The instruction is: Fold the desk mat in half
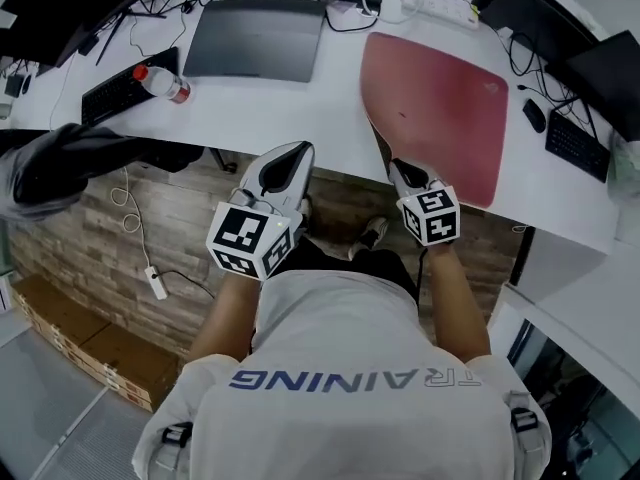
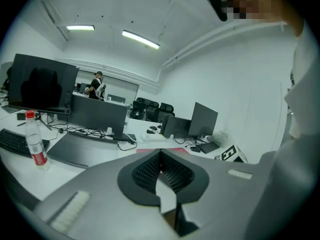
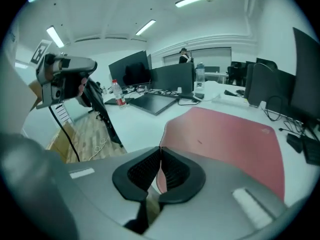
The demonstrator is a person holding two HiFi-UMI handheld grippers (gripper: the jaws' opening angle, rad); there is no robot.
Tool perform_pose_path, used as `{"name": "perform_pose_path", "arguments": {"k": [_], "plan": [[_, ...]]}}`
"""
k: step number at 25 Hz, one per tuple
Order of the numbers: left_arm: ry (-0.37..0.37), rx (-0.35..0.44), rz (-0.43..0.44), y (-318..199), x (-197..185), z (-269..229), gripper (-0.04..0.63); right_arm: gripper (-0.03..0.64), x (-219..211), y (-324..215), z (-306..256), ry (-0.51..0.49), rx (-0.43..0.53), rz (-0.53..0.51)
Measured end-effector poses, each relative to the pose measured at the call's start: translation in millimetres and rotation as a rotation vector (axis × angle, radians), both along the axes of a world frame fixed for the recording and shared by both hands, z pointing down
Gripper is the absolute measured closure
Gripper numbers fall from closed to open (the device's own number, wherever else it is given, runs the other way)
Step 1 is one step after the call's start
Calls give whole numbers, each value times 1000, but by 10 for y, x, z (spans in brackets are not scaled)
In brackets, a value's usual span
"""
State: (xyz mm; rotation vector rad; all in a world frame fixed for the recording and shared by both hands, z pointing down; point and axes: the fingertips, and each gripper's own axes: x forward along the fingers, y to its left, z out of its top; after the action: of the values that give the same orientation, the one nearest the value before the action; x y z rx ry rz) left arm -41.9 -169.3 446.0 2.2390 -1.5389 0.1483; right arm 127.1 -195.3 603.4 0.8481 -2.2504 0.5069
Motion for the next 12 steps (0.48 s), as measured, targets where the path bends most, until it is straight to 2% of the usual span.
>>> {"name": "perform_pose_path", "arguments": {"k": [5,12], "plan": [[22,21,82,-161,445,-109,592,592,578,-169,-283,-147,-15,185],[20,55,185,-357,1148,-233,592,592,1448,-244,-417,-201,17,358]]}}
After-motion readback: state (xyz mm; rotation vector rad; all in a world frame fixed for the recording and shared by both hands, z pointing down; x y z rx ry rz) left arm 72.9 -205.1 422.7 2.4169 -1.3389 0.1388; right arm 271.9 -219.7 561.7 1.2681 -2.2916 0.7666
